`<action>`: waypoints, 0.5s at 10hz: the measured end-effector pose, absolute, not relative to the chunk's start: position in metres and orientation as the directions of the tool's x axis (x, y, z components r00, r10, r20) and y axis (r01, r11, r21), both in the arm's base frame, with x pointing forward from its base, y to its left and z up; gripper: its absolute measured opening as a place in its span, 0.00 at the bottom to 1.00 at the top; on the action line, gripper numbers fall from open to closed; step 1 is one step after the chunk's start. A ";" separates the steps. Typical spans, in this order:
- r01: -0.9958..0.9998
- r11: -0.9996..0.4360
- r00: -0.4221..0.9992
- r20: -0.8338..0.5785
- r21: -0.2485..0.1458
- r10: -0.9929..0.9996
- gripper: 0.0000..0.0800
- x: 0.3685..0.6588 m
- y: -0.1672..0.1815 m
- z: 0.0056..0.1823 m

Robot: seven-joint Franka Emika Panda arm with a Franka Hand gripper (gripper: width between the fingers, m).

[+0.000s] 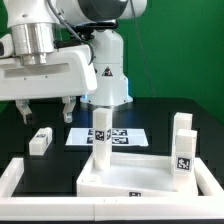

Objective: Assemble desk

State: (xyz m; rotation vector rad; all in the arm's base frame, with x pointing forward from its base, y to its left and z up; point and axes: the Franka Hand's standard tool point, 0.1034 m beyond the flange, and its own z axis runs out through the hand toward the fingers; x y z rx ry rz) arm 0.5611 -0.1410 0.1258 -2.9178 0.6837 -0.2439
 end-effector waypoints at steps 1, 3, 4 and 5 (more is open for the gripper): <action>-0.418 -0.893 0.889 0.128 -0.166 -0.440 0.81 0.561 -0.141 0.126; -0.419 -0.894 0.891 0.115 -0.162 -0.438 0.81 0.559 -0.142 0.120; -0.400 -0.907 0.902 0.117 -0.128 -0.415 0.81 0.552 -0.144 0.100; -0.343 -0.932 0.938 0.017 -0.114 -0.347 0.81 0.536 -0.146 0.080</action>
Offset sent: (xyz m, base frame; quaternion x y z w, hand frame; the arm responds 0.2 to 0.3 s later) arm -0.0111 0.0063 -0.0671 -0.0412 0.0005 -0.0657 0.9970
